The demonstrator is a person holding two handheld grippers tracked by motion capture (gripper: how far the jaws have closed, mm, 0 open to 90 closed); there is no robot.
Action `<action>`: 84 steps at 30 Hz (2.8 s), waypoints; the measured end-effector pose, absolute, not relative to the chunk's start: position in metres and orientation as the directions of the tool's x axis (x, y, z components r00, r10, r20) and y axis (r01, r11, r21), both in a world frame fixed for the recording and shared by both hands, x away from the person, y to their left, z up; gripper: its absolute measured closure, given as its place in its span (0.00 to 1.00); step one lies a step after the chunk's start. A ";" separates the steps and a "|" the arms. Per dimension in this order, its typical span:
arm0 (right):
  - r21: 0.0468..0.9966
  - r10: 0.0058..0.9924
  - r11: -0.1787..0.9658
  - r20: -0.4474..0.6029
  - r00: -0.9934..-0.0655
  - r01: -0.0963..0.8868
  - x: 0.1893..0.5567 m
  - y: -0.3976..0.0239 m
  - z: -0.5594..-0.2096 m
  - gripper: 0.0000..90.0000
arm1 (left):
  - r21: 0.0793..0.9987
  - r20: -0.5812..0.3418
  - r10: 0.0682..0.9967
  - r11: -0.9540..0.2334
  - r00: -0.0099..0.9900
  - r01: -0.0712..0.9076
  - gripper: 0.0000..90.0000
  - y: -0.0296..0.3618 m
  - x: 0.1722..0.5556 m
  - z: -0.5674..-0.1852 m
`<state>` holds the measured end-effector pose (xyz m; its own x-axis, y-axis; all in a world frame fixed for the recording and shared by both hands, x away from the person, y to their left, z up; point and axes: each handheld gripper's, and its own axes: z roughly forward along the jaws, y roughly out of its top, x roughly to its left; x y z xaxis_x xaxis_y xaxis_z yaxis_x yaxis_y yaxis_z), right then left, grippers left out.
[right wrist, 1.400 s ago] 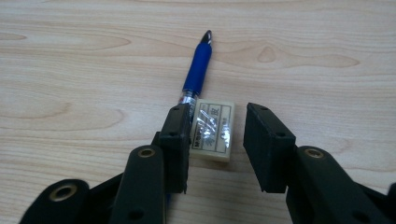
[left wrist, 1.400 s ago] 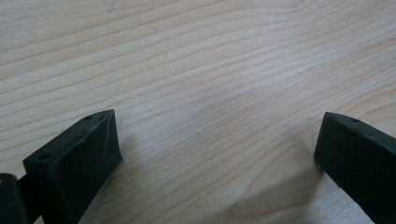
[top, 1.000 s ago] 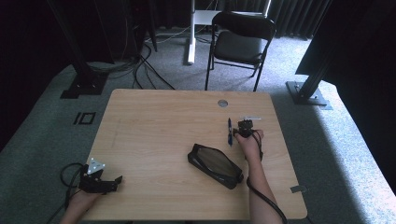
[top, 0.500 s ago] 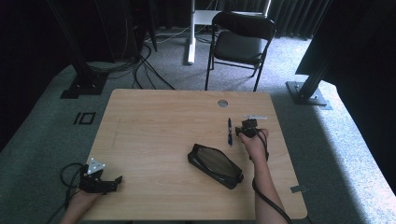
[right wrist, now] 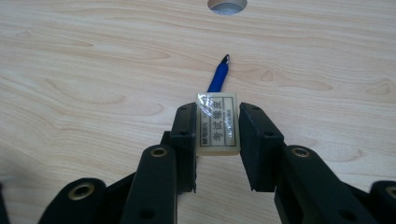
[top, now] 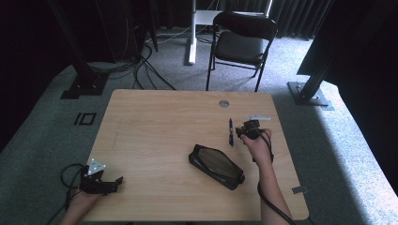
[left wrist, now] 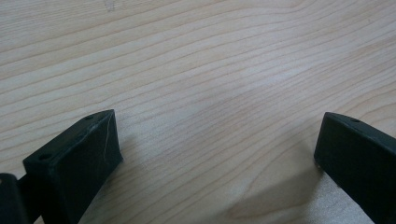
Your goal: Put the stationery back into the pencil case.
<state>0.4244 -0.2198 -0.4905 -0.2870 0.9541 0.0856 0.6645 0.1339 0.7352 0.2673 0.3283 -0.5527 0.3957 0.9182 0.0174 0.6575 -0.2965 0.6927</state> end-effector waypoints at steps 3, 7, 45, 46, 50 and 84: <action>0.738 0.949 0.153 0.077 -0.307 0.658 0.421 -0.219 -0.486 0.76 | 0.693 0.017 0.919 -0.295 0.395 0.657 0.01 0.328 0.267 -0.553; 0.739 0.940 0.172 0.074 -0.332 0.651 0.416 -0.216 -0.481 0.76 | 0.693 0.017 0.918 -0.296 0.396 0.658 0.01 0.328 0.267 -0.553; 0.799 0.800 0.323 0.055 -0.597 0.507 0.353 -0.195 -0.427 0.76 | 0.693 0.019 0.918 -0.298 0.397 0.657 0.01 0.328 0.267 -0.553; 0.800 0.797 0.327 0.053 -0.601 0.504 0.352 -0.195 -0.426 0.76 | 0.692 0.019 0.918 -0.298 0.397 0.657 0.01 0.328 0.267 -0.553; 0.804 0.782 0.332 0.058 -0.621 0.494 0.347 -0.193 -0.424 0.76 | 0.692 0.019 0.918 -0.299 0.397 0.657 0.01 0.328 0.267 -0.553; 0.705 0.644 0.501 0.085 -0.761 0.502 0.325 -0.156 -0.448 0.76 | 0.694 0.016 0.919 -0.294 0.394 0.657 0.01 0.328 0.267 -0.553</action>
<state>0.3253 -0.1559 -0.4484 -0.7607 0.6436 0.0846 0.5023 0.5011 0.7047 0.2673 0.3281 -0.5528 0.3939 0.9190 0.0160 0.6570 -0.2937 0.6943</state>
